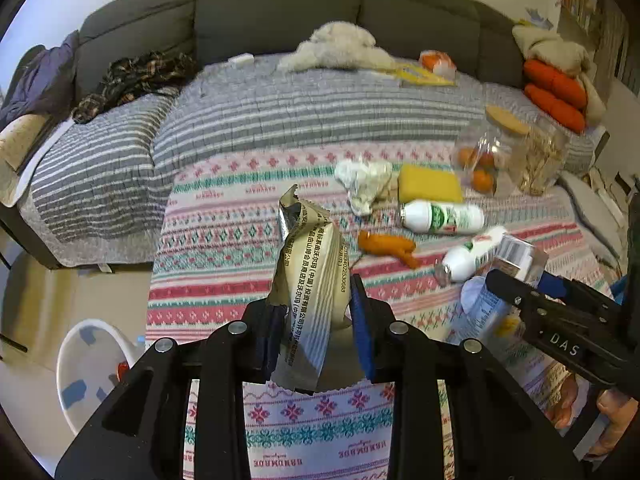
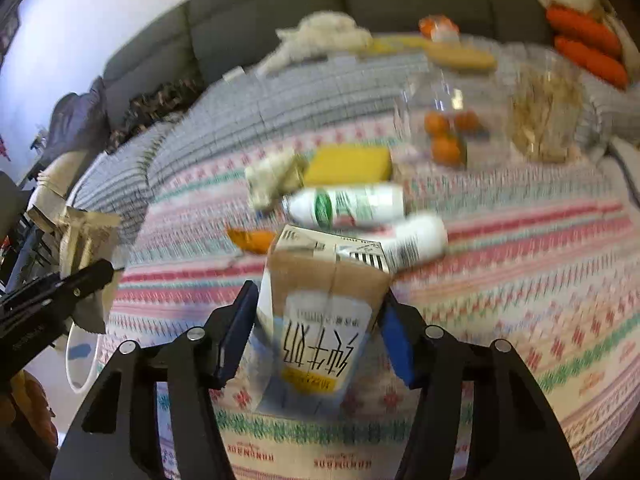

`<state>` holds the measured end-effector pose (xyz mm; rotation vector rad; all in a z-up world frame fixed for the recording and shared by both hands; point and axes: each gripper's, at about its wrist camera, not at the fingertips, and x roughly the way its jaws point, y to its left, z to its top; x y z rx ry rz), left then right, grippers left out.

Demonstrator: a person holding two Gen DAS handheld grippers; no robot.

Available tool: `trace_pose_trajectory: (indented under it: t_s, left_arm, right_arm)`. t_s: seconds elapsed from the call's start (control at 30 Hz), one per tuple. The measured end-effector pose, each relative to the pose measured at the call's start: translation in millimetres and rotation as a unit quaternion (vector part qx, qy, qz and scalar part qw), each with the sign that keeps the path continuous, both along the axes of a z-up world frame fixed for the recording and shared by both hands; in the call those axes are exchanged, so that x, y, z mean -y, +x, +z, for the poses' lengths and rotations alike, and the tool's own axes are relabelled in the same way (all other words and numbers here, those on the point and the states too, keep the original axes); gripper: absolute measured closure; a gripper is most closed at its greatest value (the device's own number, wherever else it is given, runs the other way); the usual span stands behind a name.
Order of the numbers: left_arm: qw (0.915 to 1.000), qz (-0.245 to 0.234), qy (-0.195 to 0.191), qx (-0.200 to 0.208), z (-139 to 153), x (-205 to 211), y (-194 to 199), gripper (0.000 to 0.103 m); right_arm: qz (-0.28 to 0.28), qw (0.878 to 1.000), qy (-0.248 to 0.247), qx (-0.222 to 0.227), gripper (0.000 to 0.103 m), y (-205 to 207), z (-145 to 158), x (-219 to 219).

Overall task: Collect trash
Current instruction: 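Grasp the paper wrapper with the left gripper while the right gripper grasps the milk carton, then carry the wrapper and carton to the white bin and open both grippers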

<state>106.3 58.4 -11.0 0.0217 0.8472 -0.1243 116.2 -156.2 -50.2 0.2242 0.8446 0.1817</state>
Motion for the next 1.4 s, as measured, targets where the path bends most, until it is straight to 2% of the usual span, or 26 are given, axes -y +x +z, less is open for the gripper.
trace_pose_trajectory:
  t_s: [0.2, 0.53, 0.67, 0.9, 1.13, 1.2, 1.27, 1.4]
  left_arm:
    - [0.9990, 0.004, -0.019, 0.039, 12, -6, -6, 0.074]
    - [0.9980, 0.035, -0.017, 0.051, 17, -37, -15, 0.074]
    - [0.9975, 0.055, -0.008, 0.044, 15, -56, -20, 0.074]
    - [0.9929, 0.117, 0.012, 0.015, 5, -106, -29, 0.074]
    - [0.9793, 0.200, 0.017, -0.028, -8, -171, -39, 0.073]
    - [0.9744, 0.221, 0.013, -0.041, -14, -189, -43, 0.071]
    - [0.9703, 0.235, 0.008, -0.055, -18, -201, -46, 0.054]
    - [0.9634, 0.259, 0.009, -0.067, -22, -218, -52, 0.042]
  right_arm:
    - [0.017, 0.998, -0.006, 0.057, 0.046, -3, 20, -7]
    - [0.049, 0.994, -0.011, 0.095, 0.046, -15, 35, -22]
    - [0.065, 0.992, -0.013, 0.104, 0.046, -19, 36, -31]
    - [0.091, 0.990, -0.015, 0.109, 0.046, -24, 35, -49]
    - [0.111, 0.988, -0.022, 0.108, 0.046, -25, 30, -63]
    - [0.119, 0.987, -0.025, 0.107, 0.046, -27, 27, -67]
    - [0.124, 0.986, -0.024, 0.107, 0.046, -28, 26, -71]
    - [0.137, 0.984, -0.027, 0.111, 0.046, -33, 27, -79]
